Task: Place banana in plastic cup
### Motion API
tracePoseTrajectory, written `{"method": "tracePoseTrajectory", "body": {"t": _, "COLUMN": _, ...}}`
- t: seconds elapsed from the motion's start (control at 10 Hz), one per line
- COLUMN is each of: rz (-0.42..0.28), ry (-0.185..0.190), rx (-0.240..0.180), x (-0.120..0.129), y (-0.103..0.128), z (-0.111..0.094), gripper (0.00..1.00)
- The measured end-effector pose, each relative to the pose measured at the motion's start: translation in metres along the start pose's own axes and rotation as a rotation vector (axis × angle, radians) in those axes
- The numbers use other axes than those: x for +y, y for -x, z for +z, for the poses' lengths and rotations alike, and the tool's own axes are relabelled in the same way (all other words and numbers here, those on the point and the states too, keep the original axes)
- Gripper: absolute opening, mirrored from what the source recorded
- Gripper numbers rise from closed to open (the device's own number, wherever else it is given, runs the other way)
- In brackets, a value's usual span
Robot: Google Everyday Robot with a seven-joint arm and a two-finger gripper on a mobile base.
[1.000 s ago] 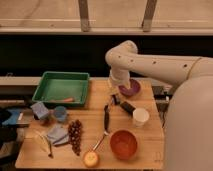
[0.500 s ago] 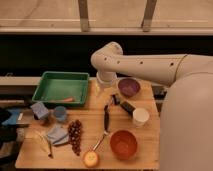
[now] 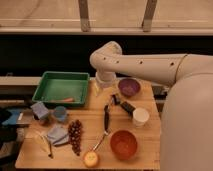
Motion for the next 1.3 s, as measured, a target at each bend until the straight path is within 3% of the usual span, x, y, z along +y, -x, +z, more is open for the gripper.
{"method": "tracePoseTrajectory", "body": {"t": 0.4, "rz": -0.189, "ry": 0.045, "rx": -0.043, "x": 0.088, "y": 0.027, "z": -0.003, "gripper": 0.70}}
{"method": "tracePoseTrajectory", "body": {"t": 0.5, "rz": -0.258, "ry": 0.070, "rx": -0.053, "x": 0.126, "y": 0.033, "z": -0.003, "gripper": 0.70}}
{"method": "tracePoseTrajectory", "body": {"t": 0.8, "rz": -0.447, "ry": 0.148, "rx": -0.044, "x": 0.210, "y": 0.033, "z": -0.002, "gripper": 0.70}}
{"method": "tracePoseTrajectory", "body": {"t": 0.9, "rz": -0.472, "ry": 0.163, "rx": -0.041, "x": 0.222, "y": 0.031, "z": -0.003, "gripper": 0.70}}
{"method": "tracePoseTrajectory", "body": {"t": 1.3, "rz": -0.473, "ry": 0.159, "rx": -0.033, "x": 0.219, "y": 0.030, "z": -0.002, "gripper": 0.70}}
